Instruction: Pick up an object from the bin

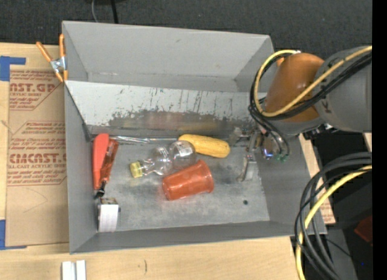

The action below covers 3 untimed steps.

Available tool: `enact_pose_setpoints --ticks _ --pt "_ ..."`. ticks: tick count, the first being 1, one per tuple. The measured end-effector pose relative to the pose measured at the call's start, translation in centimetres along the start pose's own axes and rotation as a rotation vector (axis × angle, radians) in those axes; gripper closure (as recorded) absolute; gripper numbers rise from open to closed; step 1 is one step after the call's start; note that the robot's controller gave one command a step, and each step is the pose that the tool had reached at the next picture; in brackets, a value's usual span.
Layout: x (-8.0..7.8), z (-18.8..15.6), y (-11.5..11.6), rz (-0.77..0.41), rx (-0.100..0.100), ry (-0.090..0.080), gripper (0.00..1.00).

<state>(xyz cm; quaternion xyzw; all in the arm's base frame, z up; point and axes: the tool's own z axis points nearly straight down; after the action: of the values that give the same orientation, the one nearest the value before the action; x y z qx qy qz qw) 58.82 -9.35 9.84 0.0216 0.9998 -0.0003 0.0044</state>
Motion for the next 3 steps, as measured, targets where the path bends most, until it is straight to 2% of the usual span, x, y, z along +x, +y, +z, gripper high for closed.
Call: enact_pose_setpoints --ticks 1,2,3 --pt "0.4 2.1 2.7 -0.097 -0.002 0.012 0.0" --pt "0.7 1.4 4.5 -0.123 -0.001 0.001 0.0" --pt "0.4 1.5 8.2 0.03 -0.001 0.007 0.0"
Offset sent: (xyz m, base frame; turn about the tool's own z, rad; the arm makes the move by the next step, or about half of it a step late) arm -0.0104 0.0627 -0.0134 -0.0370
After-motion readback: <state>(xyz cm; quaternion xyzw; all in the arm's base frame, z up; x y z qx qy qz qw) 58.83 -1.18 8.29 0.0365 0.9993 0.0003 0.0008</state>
